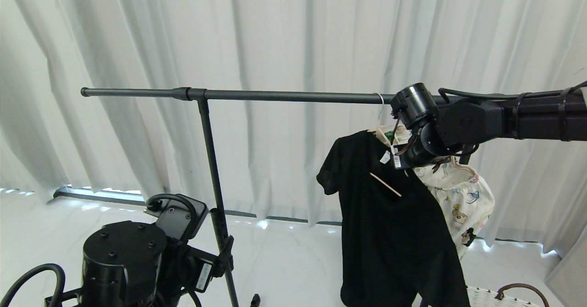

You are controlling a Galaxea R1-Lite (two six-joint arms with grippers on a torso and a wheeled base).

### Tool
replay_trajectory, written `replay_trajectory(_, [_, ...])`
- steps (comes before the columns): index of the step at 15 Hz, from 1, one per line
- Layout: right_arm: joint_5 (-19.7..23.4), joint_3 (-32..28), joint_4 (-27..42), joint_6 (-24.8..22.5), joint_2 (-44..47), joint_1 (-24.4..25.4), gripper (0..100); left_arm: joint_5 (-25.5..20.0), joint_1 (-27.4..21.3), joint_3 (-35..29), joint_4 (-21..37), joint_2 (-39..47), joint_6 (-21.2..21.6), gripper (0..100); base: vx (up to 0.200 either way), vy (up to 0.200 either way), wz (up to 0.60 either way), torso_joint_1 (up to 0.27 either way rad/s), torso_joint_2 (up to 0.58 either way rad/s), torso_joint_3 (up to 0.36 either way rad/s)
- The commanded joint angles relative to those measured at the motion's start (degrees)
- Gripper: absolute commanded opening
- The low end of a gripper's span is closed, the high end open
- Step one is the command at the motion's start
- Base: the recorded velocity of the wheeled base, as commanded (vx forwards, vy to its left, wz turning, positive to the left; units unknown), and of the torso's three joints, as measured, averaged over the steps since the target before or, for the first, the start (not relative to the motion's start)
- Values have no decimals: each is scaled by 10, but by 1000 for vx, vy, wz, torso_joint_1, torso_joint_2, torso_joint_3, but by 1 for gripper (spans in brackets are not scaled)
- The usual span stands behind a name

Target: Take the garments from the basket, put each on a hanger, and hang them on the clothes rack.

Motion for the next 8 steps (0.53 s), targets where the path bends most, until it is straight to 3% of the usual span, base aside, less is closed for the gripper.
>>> replay_trajectory(1, [1, 5, 1, 20, -31, 11, 100, 1, 0, 0, -1, 0, 0, 100, 0, 0, 0, 0, 0, 0])
replay_trajectory(6, [1, 38, 1, 42, -100, 20, 100, 1, 1, 0, 0, -3, -1, 100, 0, 0, 0, 0, 0, 0])
replay_trajectory(8, [0, 92, 66, 8, -193, 16, 100, 3, 7, 0, -1, -14, 0, 100, 0, 0, 0, 0, 0, 0])
